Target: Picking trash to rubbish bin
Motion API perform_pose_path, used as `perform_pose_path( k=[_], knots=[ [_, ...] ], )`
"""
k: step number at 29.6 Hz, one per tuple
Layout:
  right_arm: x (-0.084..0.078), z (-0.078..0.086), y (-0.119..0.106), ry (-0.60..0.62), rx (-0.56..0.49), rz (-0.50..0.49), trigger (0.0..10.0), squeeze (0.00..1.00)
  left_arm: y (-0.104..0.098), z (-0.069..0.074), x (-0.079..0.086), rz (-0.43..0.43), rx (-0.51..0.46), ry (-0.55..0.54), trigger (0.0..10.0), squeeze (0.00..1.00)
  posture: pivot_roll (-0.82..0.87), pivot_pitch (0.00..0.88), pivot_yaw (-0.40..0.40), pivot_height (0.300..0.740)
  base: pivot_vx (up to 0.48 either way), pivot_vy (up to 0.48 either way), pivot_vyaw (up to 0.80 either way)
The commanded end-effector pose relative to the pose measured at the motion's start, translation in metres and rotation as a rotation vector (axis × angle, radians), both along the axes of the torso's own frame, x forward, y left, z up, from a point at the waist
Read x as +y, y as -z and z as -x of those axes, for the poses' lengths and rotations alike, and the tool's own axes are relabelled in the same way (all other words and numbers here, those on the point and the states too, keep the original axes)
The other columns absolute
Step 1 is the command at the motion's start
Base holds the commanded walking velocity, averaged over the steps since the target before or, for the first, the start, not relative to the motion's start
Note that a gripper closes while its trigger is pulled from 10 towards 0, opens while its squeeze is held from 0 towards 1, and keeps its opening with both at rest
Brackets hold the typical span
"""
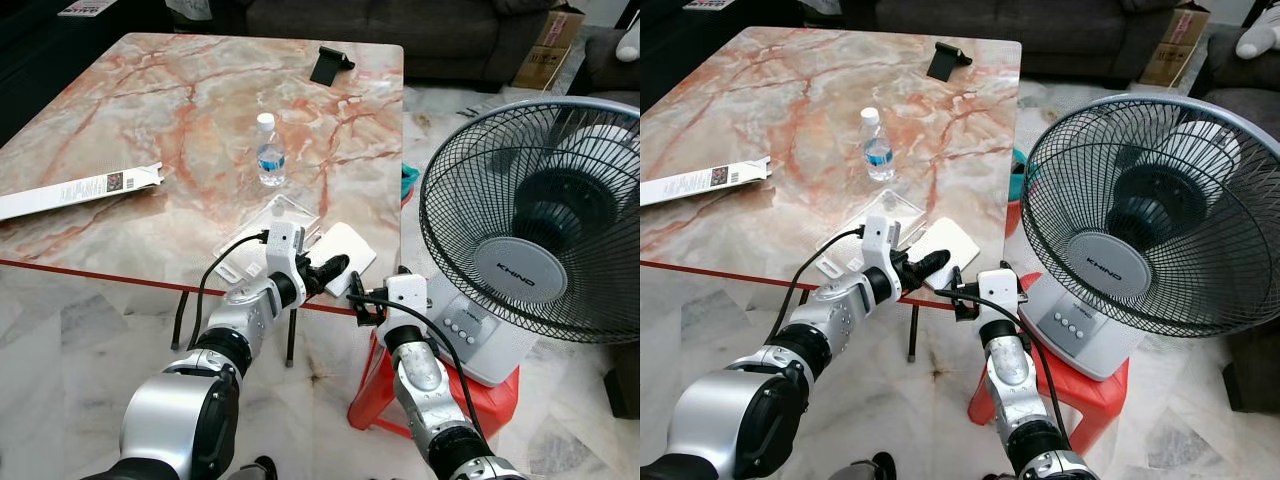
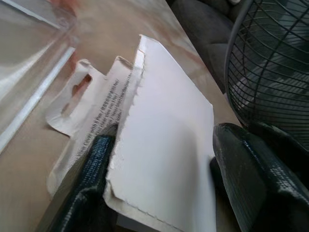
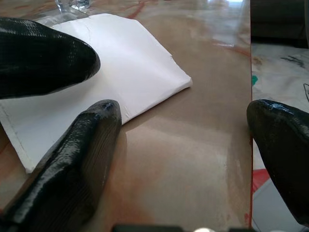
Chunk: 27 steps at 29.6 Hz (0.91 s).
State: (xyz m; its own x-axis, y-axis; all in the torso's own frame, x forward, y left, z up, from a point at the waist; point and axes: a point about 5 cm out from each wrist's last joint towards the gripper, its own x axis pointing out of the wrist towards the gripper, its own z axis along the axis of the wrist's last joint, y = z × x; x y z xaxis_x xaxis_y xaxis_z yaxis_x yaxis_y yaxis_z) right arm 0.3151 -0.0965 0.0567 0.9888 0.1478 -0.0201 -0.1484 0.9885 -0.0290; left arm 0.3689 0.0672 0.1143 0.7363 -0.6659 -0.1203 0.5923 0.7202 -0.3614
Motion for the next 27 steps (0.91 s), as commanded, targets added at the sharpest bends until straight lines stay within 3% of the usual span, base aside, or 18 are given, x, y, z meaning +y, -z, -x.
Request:
perform_pose_path(
  k=[1,2,3,4,27],
  knots=[
    [0.009,0.002,0.002,-0.033,0.019,-0.002,10.0,0.0,0.014,0.01,-0.01,0.013,0.068,0.05,10.0,0.0,-0.02,0.159,0.026,0.74,0.0,0.0,0.0],
    [0.009,0.002,0.002,-0.033,0.02,-0.002,10.0,0.0,0.014,0.01,-0.01,0.009,0.069,0.05,8.6,0.0,-0.02,0.159,0.026,0.74,0.0,0.0,0.0],
    [0.009,0.001,0.002,-0.035,0.021,-0.003,10.0,0.0,0.016,0.01,-0.009,0.0,0.073,0.047,6.1,0.0,-0.02,0.157,0.026,0.74,0.0,0.0,0.0],
    [0.009,0.001,0.002,-0.036,0.02,-0.003,10.0,0.0,0.017,0.011,-0.009,-0.003,0.075,0.045,0.0,0.0,-0.02,0.157,0.026,0.74,0.0,0.0,0.0],
    [0.01,-0.006,-0.006,-0.046,0.004,-0.005,10.0,0.0,0.012,0.006,0.004,-0.003,0.011,-0.049,0.0,0.0,-0.01,0.123,0.02,0.74,0.0,0.0,0.0]
  ],
)
